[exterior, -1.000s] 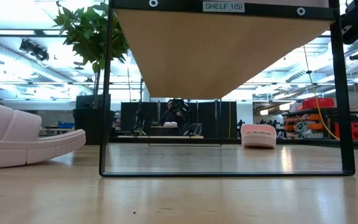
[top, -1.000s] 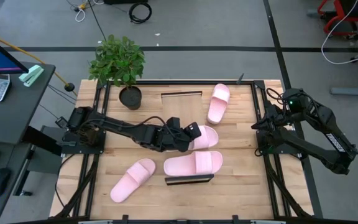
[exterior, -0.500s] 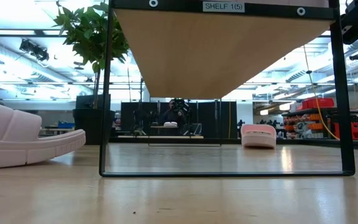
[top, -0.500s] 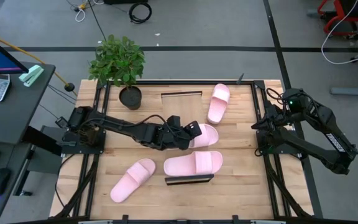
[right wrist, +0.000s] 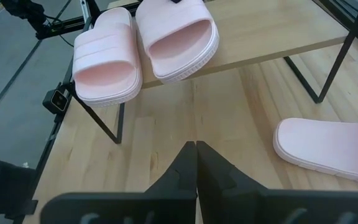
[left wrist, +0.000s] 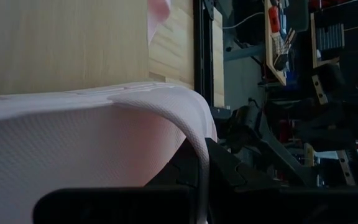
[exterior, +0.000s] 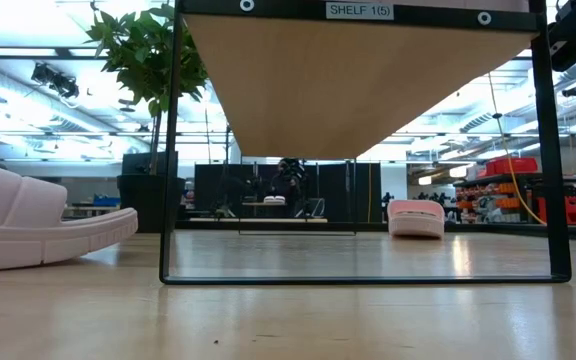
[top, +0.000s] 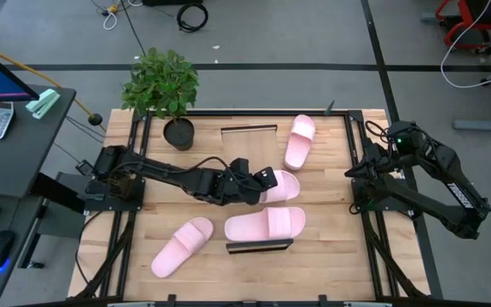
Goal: Pick and place slides into the shelf
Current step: Put the top left pink slipper on the shelf
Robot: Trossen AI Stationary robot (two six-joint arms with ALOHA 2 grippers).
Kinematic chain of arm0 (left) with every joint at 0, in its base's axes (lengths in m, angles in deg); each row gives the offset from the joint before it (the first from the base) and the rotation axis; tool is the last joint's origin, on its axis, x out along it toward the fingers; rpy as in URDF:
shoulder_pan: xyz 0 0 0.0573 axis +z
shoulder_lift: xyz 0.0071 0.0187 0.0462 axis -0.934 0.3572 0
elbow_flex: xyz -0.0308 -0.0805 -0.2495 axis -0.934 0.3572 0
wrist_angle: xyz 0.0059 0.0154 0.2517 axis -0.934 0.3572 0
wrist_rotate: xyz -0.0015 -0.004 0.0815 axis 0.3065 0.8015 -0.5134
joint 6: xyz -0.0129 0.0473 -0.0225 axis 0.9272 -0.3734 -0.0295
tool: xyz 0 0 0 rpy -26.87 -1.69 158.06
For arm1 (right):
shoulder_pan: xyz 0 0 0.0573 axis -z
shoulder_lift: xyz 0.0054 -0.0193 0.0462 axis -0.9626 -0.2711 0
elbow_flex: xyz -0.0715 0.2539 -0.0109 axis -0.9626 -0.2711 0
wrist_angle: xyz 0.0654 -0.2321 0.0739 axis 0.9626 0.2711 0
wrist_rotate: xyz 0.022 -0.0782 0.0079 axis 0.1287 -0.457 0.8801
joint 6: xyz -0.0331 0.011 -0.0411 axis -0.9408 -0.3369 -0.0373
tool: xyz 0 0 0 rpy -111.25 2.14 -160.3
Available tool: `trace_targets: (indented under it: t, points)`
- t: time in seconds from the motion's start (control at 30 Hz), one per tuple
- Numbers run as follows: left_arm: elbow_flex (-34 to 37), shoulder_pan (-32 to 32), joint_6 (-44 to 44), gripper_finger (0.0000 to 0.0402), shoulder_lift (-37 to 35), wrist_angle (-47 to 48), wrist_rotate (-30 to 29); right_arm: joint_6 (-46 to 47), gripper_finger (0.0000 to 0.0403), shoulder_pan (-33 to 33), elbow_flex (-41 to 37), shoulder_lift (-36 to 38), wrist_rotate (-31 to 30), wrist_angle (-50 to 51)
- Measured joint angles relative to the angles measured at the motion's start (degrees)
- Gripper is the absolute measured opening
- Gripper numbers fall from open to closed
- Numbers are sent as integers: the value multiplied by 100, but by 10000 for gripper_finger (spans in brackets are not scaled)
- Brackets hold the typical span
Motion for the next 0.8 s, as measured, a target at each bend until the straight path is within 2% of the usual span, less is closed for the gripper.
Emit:
trace_targets:
  t: [0.8]
  points:
    - [4,45,-31,12,112,-70,218,20,0,0,-2,-2,2,4]
